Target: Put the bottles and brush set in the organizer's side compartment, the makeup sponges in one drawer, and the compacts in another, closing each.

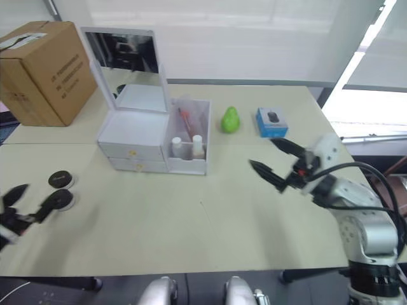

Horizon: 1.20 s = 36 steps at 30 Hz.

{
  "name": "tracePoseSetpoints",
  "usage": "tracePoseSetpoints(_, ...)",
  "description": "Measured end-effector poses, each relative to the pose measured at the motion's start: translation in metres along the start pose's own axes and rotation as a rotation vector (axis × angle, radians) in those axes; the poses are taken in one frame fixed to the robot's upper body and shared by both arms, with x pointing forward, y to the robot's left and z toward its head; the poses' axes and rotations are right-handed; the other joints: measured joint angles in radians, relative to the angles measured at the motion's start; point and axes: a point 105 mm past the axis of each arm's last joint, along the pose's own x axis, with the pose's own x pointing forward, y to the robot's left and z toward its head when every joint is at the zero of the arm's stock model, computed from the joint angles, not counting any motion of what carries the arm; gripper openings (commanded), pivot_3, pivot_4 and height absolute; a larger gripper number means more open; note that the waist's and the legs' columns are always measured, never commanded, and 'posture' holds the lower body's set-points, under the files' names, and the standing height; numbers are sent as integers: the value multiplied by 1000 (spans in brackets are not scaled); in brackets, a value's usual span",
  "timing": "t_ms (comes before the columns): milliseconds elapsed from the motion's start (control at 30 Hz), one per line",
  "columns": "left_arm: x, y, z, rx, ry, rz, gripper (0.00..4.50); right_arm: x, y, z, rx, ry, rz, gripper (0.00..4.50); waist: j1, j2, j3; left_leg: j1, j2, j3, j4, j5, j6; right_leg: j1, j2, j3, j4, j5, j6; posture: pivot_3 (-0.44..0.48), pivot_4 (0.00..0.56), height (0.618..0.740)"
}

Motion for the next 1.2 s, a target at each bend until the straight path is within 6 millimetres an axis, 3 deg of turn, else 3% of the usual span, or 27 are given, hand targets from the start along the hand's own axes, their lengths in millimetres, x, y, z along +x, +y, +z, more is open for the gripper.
tracePoseSetpoints(167, 19, -44, -11, -87, -71, 70, 4494, 37, 39, 9, 43, -29, 225, 4500, 16, -5, -3, -2, -2, 0, 4, 0, 0, 0, -1, 1, 0, 1, -2, 0, 150, 722)
tracePoseSetpoints(333, 52, -98, -18, -69, -91, 34, 4494, 54, 56, 16, 33, -53, 313, 4500, 20, -6, -6, -2, -5, -2, 6, 0, 1, 0, 1, 4, 0, 3, 0, 0, 150, 722)
tracePoseSetpoints(467, 79, -107, -16, -52, -110, 74, 4494, 56, 61, 14, 33, -42, 336, 4500, 16, -6, -6, -1, -5, -3, 6, 1, 1, 0, 3, 7, 0, 4, 2, 0, 150, 722)
tracePoseSetpoints(633, 101, -119, -35, -56, -58, 55, 4494, 59, 65, 7, 23, -10, 342, 4500, 7, -5, -7, -1, -5, -5, 7, 1, 1, 0, 5, 8, 0, 5, 4, 0, 150, 722)
tracePoseSetpoints(800, 110, -127, -49, -52, -18, 27, 4494, 57, 65, 5, 27, -3, 327, 4500, 3, -5, -7, -1, -5, -6, 7, 1, 1, -1, 6, 8, 0, 6, 5, 0, 150, 722)
tracePoseSetpoints(1100, 123, -128, -49, -44, -40, 11, 4494, 56, 67, 5, 25, 2, 306, 4500, 3, -5, -7, -1, -5, -6, 7, 1, 1, -1, 6, 8, 0, 6, 5, 0, 150, 722)
tracePoseSetpoints(1200, 127, -129, -46, -47, -54, 8, 3876, 56, 67, 3, 31, 9, 299, 4500, 1, -5, -7, -1, -5, -6, 7, 1, 1, -1, 6, 8, 0, 6, 5, 0, 150, 722)
